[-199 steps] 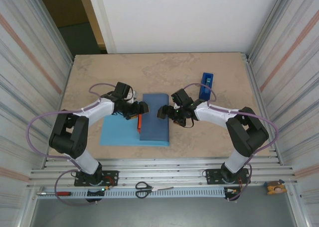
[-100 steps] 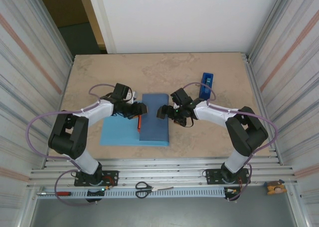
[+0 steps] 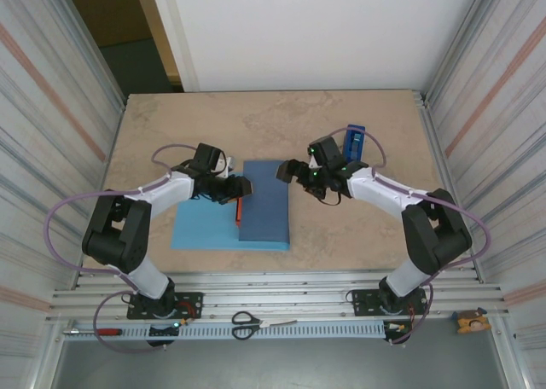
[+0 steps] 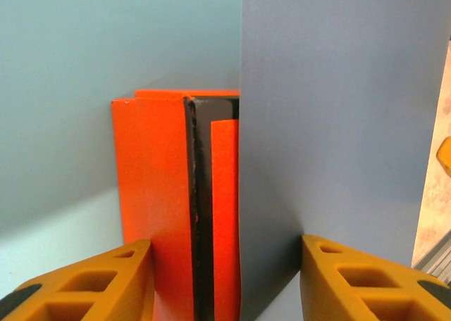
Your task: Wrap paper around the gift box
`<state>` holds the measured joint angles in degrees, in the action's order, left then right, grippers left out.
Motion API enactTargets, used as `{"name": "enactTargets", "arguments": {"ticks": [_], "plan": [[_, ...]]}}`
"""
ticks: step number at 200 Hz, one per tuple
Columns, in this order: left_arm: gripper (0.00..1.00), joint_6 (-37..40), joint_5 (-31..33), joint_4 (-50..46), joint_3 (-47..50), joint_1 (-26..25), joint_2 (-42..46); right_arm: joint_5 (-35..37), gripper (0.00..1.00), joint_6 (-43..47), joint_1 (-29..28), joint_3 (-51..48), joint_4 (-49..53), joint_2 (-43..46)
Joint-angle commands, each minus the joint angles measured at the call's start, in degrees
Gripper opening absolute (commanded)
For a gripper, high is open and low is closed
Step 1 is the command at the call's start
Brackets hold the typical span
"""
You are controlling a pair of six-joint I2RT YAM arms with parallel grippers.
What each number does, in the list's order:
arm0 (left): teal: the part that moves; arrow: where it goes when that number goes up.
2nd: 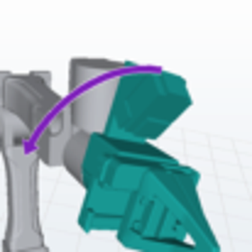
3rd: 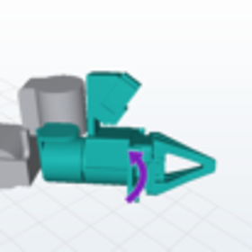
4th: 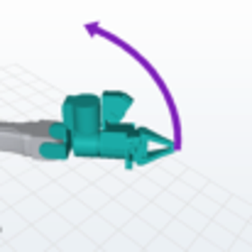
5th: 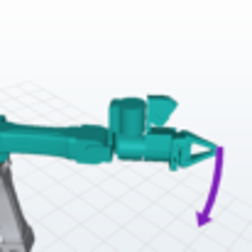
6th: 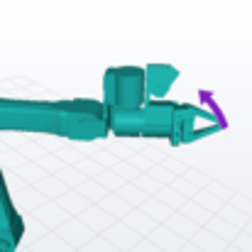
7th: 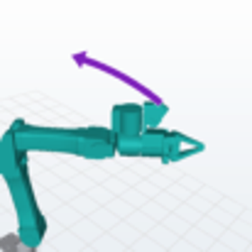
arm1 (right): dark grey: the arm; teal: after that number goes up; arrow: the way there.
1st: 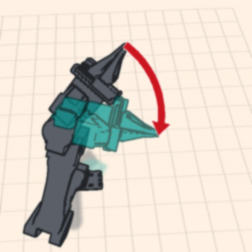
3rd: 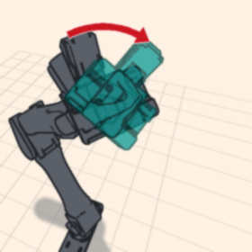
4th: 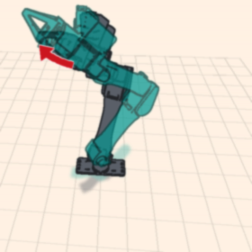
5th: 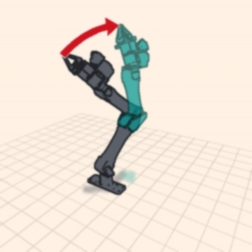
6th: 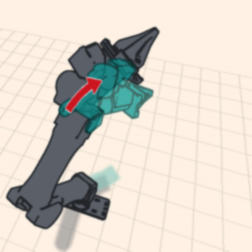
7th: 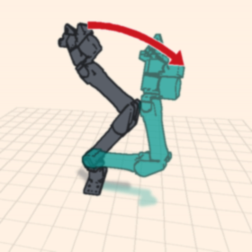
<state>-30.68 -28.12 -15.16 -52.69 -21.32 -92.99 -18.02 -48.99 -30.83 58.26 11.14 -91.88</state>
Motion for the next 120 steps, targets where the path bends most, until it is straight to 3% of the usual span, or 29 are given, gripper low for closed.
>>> {"name": "enactTargets", "arguments": {"ticks": [1,12,35,120], "plan": [[0.5,1.4,3.3,-4.9,2.8,-0.4,-1.8,-5.7,0.93,-0.9,1.0,3.0,-1.3,-3.8],[0.5,1.5,3.2,-4.8,2.9,-0.4,-1.8,-6.5,0.87,-1.2,1.3,4.1,-1.6,-5.7],[0.49,0.9,2.8,-4.2,3.5,-0.4,-1.7,-6.5,0.85,-0.4,1.4,6.2,-0.3,-8.6],[0.48,-6.6,3.4,0.1,1.8,-5.1,-4.8,-7.0,0.89,5.3,7.0,3.7,5.6,-3.4]]}}
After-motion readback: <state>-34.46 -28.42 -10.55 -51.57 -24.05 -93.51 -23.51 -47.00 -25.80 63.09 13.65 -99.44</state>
